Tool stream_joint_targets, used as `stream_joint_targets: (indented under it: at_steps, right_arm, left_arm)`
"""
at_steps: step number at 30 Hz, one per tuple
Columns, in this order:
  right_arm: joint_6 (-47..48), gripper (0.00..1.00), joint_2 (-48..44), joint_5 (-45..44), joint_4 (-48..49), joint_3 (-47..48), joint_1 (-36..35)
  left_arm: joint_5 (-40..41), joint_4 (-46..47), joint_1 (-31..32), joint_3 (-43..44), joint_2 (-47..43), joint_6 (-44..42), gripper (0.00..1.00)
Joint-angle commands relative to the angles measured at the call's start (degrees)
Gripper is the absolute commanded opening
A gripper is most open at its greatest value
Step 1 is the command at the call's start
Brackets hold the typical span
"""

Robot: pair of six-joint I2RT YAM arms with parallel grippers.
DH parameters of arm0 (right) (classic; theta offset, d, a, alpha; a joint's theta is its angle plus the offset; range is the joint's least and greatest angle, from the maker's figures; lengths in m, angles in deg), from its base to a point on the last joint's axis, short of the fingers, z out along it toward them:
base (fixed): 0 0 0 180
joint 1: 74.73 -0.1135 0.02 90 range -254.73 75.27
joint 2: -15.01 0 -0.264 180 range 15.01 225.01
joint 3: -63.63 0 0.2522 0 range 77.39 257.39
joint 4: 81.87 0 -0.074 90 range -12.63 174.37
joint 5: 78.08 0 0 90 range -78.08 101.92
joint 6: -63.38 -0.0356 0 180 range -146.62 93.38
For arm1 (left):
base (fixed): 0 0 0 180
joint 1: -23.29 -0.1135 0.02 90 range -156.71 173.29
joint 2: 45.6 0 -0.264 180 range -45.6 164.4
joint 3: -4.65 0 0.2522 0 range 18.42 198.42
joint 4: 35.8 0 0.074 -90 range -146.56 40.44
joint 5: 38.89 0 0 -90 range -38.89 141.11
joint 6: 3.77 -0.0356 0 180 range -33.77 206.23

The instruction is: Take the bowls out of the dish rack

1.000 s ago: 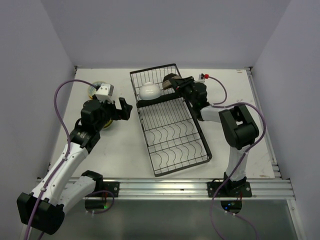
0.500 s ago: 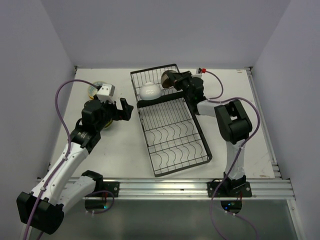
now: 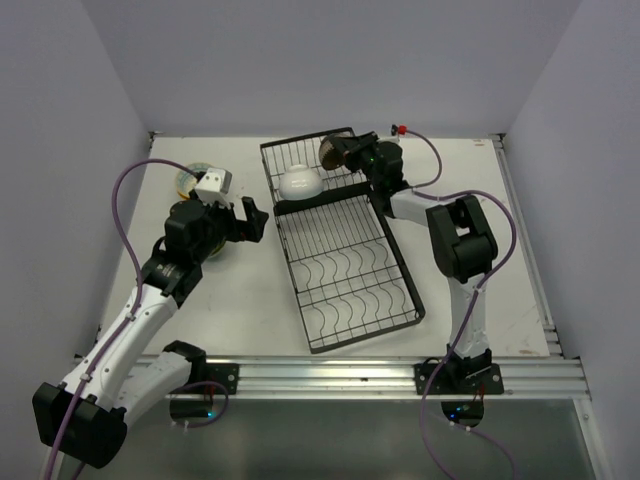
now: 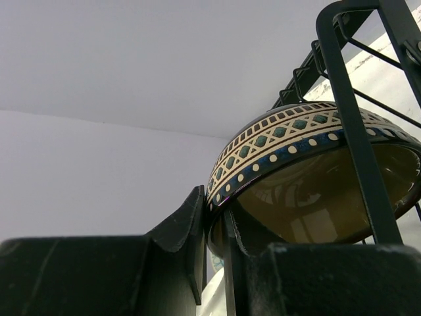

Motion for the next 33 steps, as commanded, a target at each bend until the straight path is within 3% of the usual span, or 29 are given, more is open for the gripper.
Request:
stream_joint_targets:
  at_steps: [1,10,21,33]
  right_arm:
    - [1.1,0.0,-1.5,1.1,2.4,4.4,0.2]
    - [1.3,0.0,-2.3,4.0,1.4,6.9,0.2]
    - [0.4,0.0,-3.1,7.1,11.8,2.7,0.1]
    - [5.7,0.0,-7.1,7.8,9.9,6.9,0.2]
  left_arm:
    - [0.5,1.0,0.4,1.6,-0.4,-1.7,1.0]
    - [0.8,1.1,0.3,1.5,-0.6,-2.2,1.0]
    - [1.0,1.2,0.3,1.1,-0.5,-2.6,1.0]
    - [1.6,1.3,0.3,1.0,-0.4,-3.2,1.0]
